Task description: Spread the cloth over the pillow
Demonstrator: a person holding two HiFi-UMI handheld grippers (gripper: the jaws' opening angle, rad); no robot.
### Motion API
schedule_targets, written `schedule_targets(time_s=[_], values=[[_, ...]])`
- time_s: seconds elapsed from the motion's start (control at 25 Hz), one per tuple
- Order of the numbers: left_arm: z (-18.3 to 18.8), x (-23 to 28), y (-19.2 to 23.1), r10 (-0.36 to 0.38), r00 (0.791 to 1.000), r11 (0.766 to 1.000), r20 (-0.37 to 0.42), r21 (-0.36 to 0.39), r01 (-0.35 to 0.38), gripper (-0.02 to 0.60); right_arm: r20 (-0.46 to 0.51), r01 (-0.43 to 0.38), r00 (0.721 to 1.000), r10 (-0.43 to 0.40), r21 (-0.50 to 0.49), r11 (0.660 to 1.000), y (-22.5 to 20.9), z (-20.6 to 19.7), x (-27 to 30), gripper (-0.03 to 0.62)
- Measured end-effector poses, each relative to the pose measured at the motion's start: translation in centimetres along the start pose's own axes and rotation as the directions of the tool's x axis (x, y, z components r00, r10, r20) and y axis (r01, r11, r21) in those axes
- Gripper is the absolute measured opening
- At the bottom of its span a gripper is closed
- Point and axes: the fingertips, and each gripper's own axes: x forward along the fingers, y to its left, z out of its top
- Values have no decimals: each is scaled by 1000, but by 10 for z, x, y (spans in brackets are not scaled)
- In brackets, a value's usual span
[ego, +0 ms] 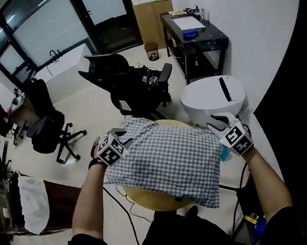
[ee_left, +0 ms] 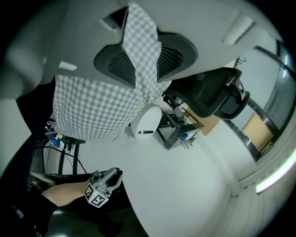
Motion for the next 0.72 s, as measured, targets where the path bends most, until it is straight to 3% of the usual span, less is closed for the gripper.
schedule_targets(time_s=[0.2,0.4,0.72], values=[[-47,-41,-16,63,997,993,-33,-97,-66,135,64,-60,996,63,-57,997,35,50,-5,140],[-98,-65,-1,111,992,977,-63,-174,-120,135,114,-119,985,131,-106,987,76,100,4,140],[-153,-50,63,96,994,976,-54,-189,-105,133,161,-190,964,214,-153,970,151,169,45,140]])
